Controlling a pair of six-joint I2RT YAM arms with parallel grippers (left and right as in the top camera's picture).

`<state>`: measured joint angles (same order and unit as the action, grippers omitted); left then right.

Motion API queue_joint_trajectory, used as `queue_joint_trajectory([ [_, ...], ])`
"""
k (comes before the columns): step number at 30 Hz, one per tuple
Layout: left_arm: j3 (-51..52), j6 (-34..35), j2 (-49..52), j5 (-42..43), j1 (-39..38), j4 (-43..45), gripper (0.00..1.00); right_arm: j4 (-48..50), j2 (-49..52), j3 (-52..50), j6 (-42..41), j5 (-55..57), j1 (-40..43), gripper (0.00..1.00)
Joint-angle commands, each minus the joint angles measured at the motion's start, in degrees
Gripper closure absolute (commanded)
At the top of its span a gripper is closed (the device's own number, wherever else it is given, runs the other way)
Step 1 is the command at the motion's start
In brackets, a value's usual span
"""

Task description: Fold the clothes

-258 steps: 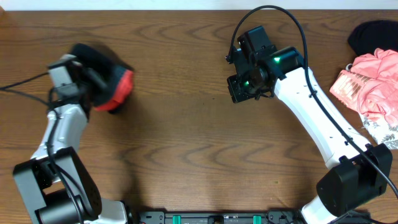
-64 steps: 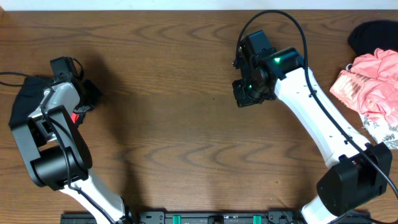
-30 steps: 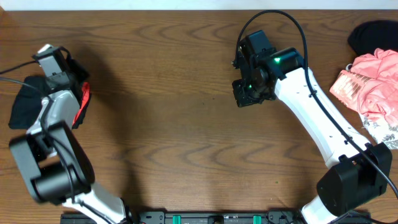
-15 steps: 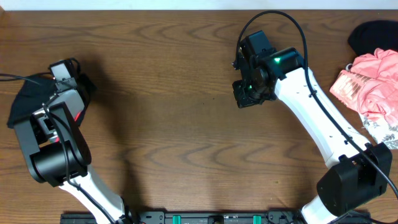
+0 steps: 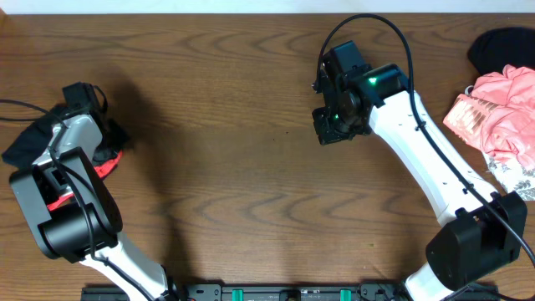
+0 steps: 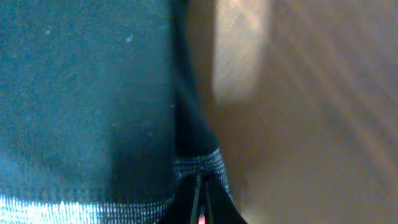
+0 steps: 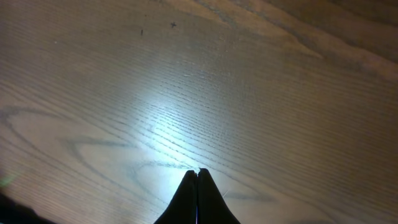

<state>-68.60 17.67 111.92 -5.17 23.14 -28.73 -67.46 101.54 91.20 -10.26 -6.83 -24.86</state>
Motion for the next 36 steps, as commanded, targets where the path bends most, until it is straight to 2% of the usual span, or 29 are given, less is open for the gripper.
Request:
queue_joint_trajectory([
  [1,4.20,4.46,4.46,1.05,1.05,-7.78,0.94,0.15,0.39,-0.15,-0.39,-0.24,0.46,0.99],
  [5,4.17,9.44,4.46,1.03,2.84,-14.19,0.94,0.15,0.39,-0.15,-0.37,-0.24,0.46,0.99],
  [9,4.17,9.73,3.69,0.81,4.42,-17.00,0.94,0.20,0.39,-0.15,-0.39,-0.24,0.46,0.99],
  [16,4.15,-0.68,-6.36,2.32,3.30,-12.02,0.94,0.61,0.39,-0.15,-0.39,-0.26,0.46,0.99],
  [21,4.15,-1.14,-17.55,10.19,2.75,-8.02,0.94,0.59,0.39,-0.15,-0.39,-0.26,0.46,0.99],
  [23,4.15,-1.14,-21.73,10.95,2.78,-6.34,0.94,0.61,0.39,-0.15,-0.42,-0.26,0.46,0.99],
  [28,4.17,-0.37,-26.47,4.94,2.82,-0.68,0.94,0.57,0.39,-0.15,-0.39,-0.26,0.46,0.99],
  [33,4.17,4.44,-24.13,-4.13,3.54,0.13,0.94,0.37,0.39,-0.15,-0.39,-0.28,0.46,0.99],
  [36,4.17,7.15,-21.31,-4.61,4.72,0.15,0.94,0.33,0.39,-0.15,-0.39,-0.28,0.46,0.99],
])
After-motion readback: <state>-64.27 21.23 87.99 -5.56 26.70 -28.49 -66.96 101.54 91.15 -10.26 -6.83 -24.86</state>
